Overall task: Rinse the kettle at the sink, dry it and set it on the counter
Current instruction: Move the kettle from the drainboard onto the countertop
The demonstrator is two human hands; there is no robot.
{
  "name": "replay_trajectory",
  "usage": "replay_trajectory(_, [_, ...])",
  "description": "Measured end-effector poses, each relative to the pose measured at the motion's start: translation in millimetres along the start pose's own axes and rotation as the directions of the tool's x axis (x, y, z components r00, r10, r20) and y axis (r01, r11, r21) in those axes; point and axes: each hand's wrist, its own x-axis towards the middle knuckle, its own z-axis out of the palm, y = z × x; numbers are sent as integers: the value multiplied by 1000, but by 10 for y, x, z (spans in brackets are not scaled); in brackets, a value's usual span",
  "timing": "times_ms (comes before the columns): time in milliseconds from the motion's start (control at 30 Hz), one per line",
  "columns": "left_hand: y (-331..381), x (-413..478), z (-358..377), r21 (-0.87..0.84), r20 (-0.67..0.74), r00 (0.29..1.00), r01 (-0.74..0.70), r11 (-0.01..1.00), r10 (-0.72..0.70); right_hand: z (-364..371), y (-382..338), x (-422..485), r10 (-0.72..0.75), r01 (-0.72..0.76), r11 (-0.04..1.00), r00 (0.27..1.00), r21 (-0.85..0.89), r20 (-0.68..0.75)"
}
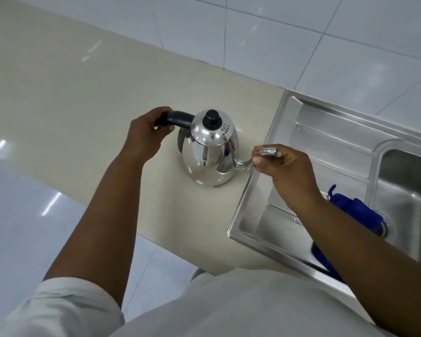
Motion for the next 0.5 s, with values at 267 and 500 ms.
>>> replay_trajectory(267, [-227, 198, -86, -27, 18, 1000, 10, 1000, -10, 235, 56, 111, 25, -25, 997, 1000, -80, 3])
replay_trajectory(500, [-279, 165, -63, -88, 22, 1000, 18, 996, -16, 281, 13, 87, 21, -21, 993, 1000, -118, 3])
